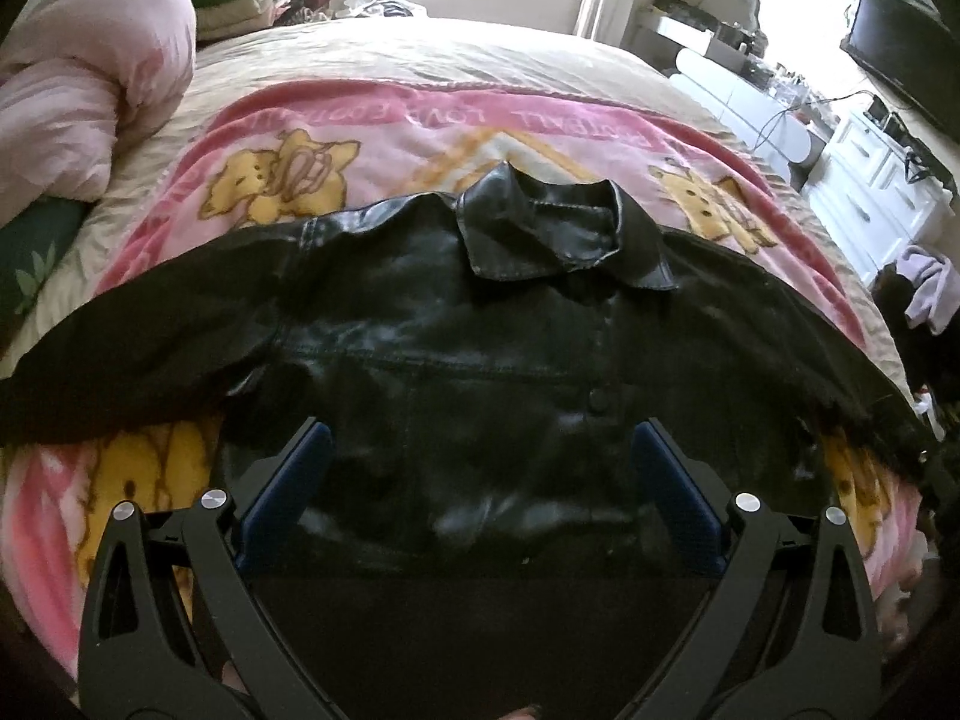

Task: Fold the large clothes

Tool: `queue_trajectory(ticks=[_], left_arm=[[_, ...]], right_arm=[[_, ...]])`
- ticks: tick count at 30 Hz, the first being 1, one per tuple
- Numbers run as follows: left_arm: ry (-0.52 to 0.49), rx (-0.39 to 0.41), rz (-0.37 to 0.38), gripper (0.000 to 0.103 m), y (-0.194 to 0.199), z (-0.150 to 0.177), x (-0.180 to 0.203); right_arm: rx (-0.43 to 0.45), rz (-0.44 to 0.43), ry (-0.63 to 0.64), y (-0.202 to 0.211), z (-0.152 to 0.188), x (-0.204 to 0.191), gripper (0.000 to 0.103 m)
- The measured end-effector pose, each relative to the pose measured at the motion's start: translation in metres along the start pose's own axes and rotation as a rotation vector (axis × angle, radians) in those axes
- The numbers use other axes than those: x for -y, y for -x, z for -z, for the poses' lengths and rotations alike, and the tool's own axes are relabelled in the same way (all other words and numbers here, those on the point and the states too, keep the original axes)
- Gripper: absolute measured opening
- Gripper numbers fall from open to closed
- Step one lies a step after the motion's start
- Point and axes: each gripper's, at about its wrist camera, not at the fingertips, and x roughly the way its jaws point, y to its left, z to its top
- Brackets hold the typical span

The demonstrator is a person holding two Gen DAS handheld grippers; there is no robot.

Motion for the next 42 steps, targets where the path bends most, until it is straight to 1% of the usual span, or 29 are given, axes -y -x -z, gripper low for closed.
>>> queue_trajectory(ticks=[7, 9, 11, 14, 18, 22, 27, 31, 35, 37, 42], left_arm=[[-0.002, -0.009, 0.015, 0.094, -0.012, -0.014, 0.015], [-0.012, -0.007, 0.009, 0.094, -0.014, -0.016, 0.019], [-0.02, -0.004, 0.003, 0.094, -0.016, -0.018, 0.024], [-0.019, 0.002, 0.023, 0.094, -0.018, -0.02, 0.03], [-0.037, 0.004, 0.03, 0.094, -0.023, -0.025, 0.044], [-0.055, -0.013, 0.041, 0.094, -0.034, -0.029, 0.06], [-0.094, -0.069, 0.051, 0.094, -0.055, -0.031, 0.084], [-0.131, -0.083, 0.042, 0.094, -0.067, -0.03, 0.101], [-0.155, -0.097, 0.041, 0.094, -0.076, -0.027, 0.117], [-0.168, -0.1, 0.046, 0.094, -0.078, -0.025, 0.126], [-0.183, -0.113, 0.061, 0.094, -0.088, -0.024, 0.144]], right_arm=[[0.008, 0.061, -0.043, -0.01, -0.019, 0.027, 0.099], [0.014, 0.082, -0.06, -0.012, -0.022, 0.038, 0.099], [0.019, 0.099, -0.071, -0.013, -0.023, 0.048, 0.099], [0.027, 0.122, -0.093, -0.014, -0.023, 0.063, 0.099], [0.03, 0.15, -0.125, -0.016, -0.019, 0.083, 0.099], [0.03, 0.179, -0.168, -0.018, -0.014, 0.104, 0.099], [0.04, 0.214, -0.268, -0.016, -0.005, 0.14, 0.099], [0.054, 0.278, -0.332, -0.014, 0.003, 0.168, 0.099], [0.066, 0.324, -0.428, -0.008, 0.011, 0.2, 0.099], [0.075, 0.338, -0.465, -0.005, 0.014, 0.212, 0.099], [0.113, 0.418, -0.56, 0.009, 0.021, 0.246, 0.099]])
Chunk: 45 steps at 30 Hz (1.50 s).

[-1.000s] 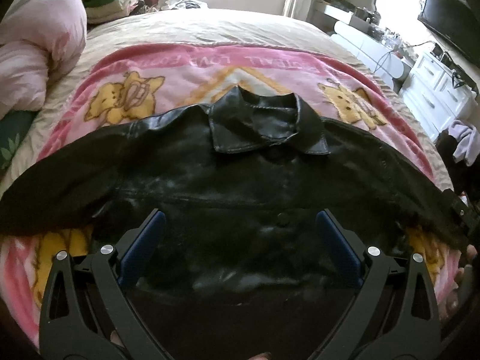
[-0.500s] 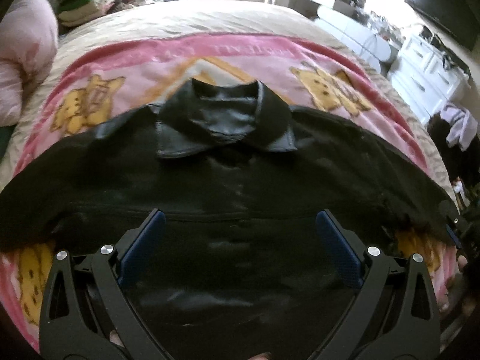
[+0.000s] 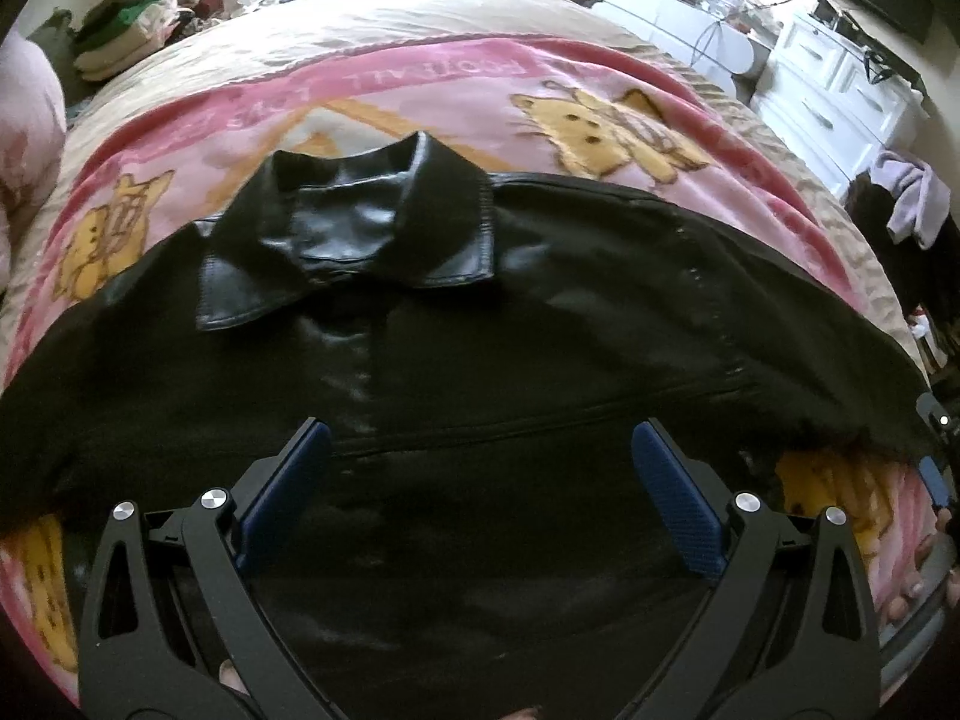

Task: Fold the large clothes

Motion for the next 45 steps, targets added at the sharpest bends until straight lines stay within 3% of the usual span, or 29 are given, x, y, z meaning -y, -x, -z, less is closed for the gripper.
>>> queue_trajectory(ticks=[10, 19, 20, 22, 23, 24, 26, 32, 36, 39, 45], left_arm=[[-0.025, -0.006, 0.019, 0.094, -0.022, -0.013, 0.025], [0.004, -0.049, 0.014, 0.094, -0.031, -0.01, 0.011], [0.006, -0.051, 0.017, 0.094, -0.03, -0.009, 0.008], [0.009, -0.049, 0.016, 0.094, -0.024, -0.008, 0.003], [0.009, -0.047, 0.017, 0.094, -0.021, -0.008, 0.0], [0.011, -0.043, 0.019, 0.094, -0.016, -0.008, -0.004], [0.018, -0.036, 0.024, 0.094, -0.008, -0.008, -0.01], [0.057, 0.006, 0.036, 0.094, 0.022, -0.015, -0.034], [0.087, 0.016, 0.059, 0.094, 0.04, -0.019, -0.048], [0.114, -0.002, 0.107, 0.094, 0.05, -0.018, -0.058], [0.144, 0.035, 0.163, 0.094, 0.083, -0.021, -0.082]], right_arm=[[-0.055, 0.065, -0.213, -0.025, -0.019, 0.073, 0.099], [-0.037, 0.009, -0.339, -0.05, -0.048, 0.106, 0.099], [-0.019, -0.019, -0.367, -0.052, -0.05, 0.111, 0.096], [0.017, -0.037, -0.384, -0.051, -0.054, 0.112, 0.061], [0.033, -0.033, -0.368, -0.049, -0.058, 0.109, 0.035], [0.041, -0.04, -0.358, -0.047, -0.06, 0.108, 0.027], [0.067, -0.115, -0.339, -0.039, -0.067, 0.102, 0.02], [0.158, -0.246, -0.158, 0.004, -0.095, 0.041, 0.01], [0.198, -0.332, -0.017, 0.034, -0.105, -0.015, 0.009], [0.231, -0.396, 0.09, 0.057, -0.105, -0.06, 0.008], [0.276, -0.533, 0.278, 0.103, -0.087, -0.142, 0.007]])
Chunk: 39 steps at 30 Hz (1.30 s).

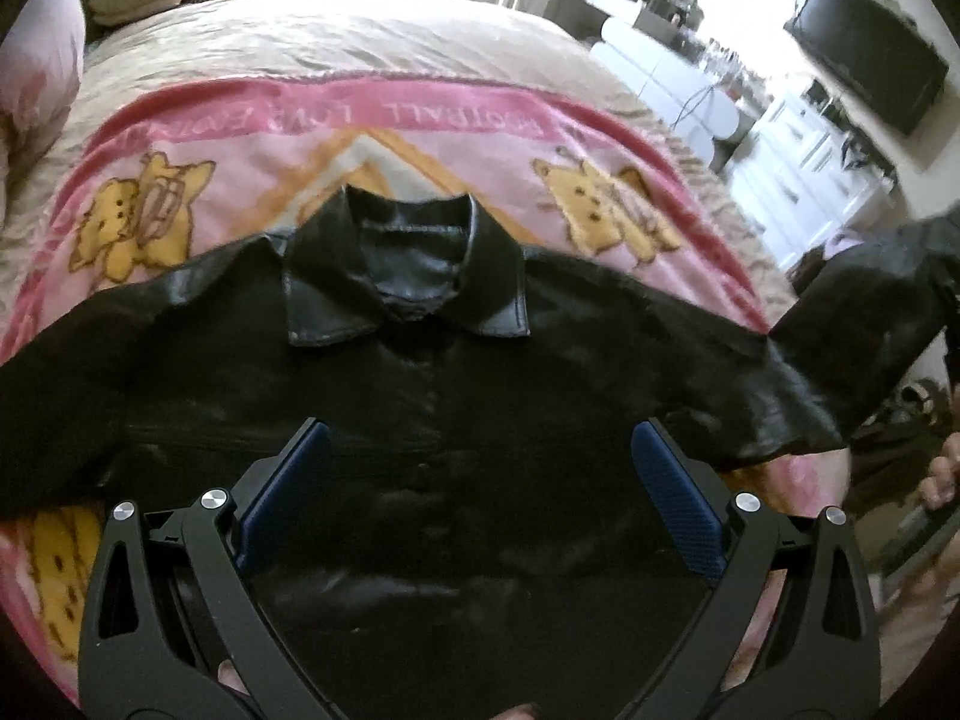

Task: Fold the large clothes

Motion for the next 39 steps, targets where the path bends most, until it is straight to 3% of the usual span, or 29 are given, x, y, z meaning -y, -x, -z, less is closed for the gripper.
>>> queue_trajectory(ticks=[8, 18, 26, 34, 39], left_arm=[[0.08, 0.086, 0.029, 0.094, 0.048, -0.013, -0.048], [0.217, 0.118, 0.054, 0.094, 0.07, 0.006, -0.124], [0.32, 0.163, 0.049, 0.094, 0.088, 0.02, -0.173], [0.394, 0.129, 0.071, 0.094, 0.075, 0.041, -0.205], [0.397, 0.129, 0.11, 0.094, 0.073, 0.049, -0.21]], right_arm=[[-0.02, -0.236, 0.207, -0.007, 0.024, -0.121, 0.007], [-0.179, -0.423, 0.397, -0.024, 0.098, -0.221, 0.007], [-0.3, -0.508, 0.499, -0.033, 0.166, -0.256, 0.007], [-0.435, -0.484, 0.574, -0.046, 0.233, -0.274, 0.008], [-0.493, -0.475, 0.588, -0.052, 0.263, -0.276, 0.014]])
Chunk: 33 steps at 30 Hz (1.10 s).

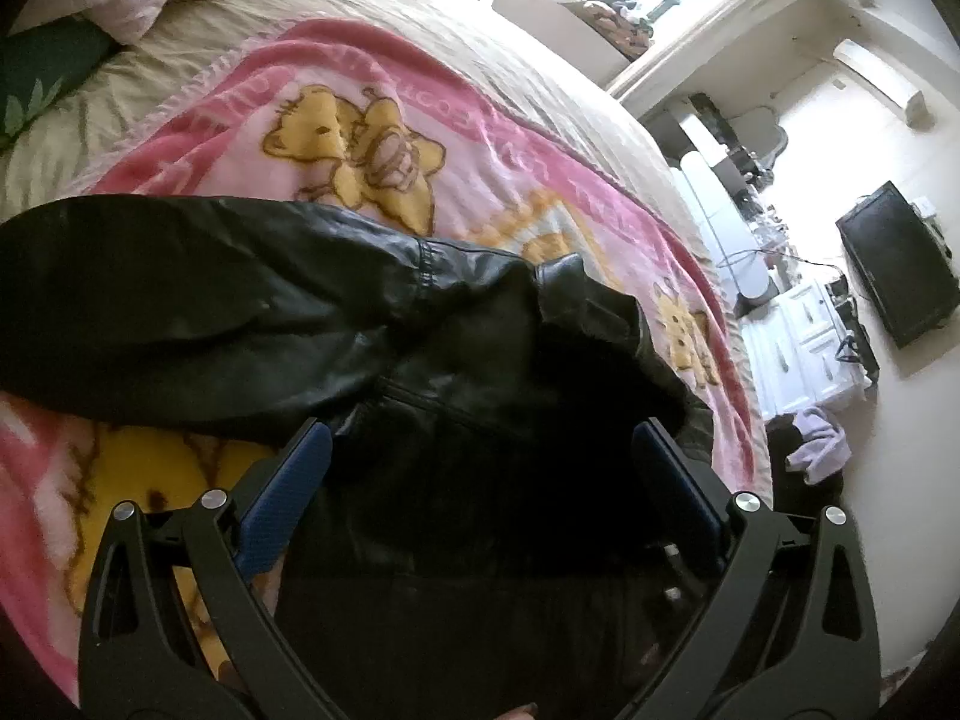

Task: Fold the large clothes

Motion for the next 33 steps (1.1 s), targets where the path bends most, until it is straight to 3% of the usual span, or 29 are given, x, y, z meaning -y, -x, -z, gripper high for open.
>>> queue_trajectory(ticks=[2, 4, 5, 6, 11, 18, 22, 24, 27, 31, 33], left_arm=[[0.0, -0.003, 0.015, 0.094, -0.002, 0.001, -0.002], [0.009, -0.014, 0.033, 0.094, -0.006, 0.003, -0.005], [0.011, -0.02, 0.039, 0.094, -0.008, 0.004, -0.006], [0.014, -0.03, 0.045, 0.094, -0.01, 0.005, -0.007], [0.015, -0.067, 0.068, 0.094, -0.021, 0.016, -0.011], [0.097, -0.138, 0.134, 0.094, -0.048, 0.042, -0.028], [0.136, -0.148, 0.152, 0.093, -0.069, 0.041, -0.029], [0.144, -0.147, 0.153, 0.087, -0.078, 0.039, -0.026], [0.12, -0.141, 0.131, 0.065, -0.089, 0.036, -0.018], [0.022, -0.101, 0.082, 0.01, -0.094, 0.036, -0.001], [-0.002, -0.072, 0.126, 0.005, -0.086, 0.034, 0.007]], right_arm=[[-0.023, -0.008, -0.002, -0.008, 0.007, -0.003, 0.018], [-0.053, -0.016, -0.004, -0.015, 0.014, -0.004, 0.041], [-0.068, -0.031, -0.008, -0.017, 0.018, -0.005, 0.059], [-0.084, -0.031, -0.01, -0.019, 0.021, -0.005, 0.071], [-0.079, -0.092, -0.021, 0.004, 0.037, -0.007, 0.091], [-0.042, -0.055, -0.086, 0.041, 0.048, 0.018, 0.092], [-0.036, -0.017, -0.125, 0.053, 0.051, 0.037, 0.091], [-0.031, 0.006, -0.143, 0.06, 0.054, 0.048, 0.089], [-0.036, 0.047, -0.169, 0.068, 0.061, 0.066, 0.084], [-0.057, 0.1, -0.209, 0.077, 0.071, 0.091, 0.072], [-0.071, 0.114, -0.244, 0.081, 0.075, 0.107, 0.061]])
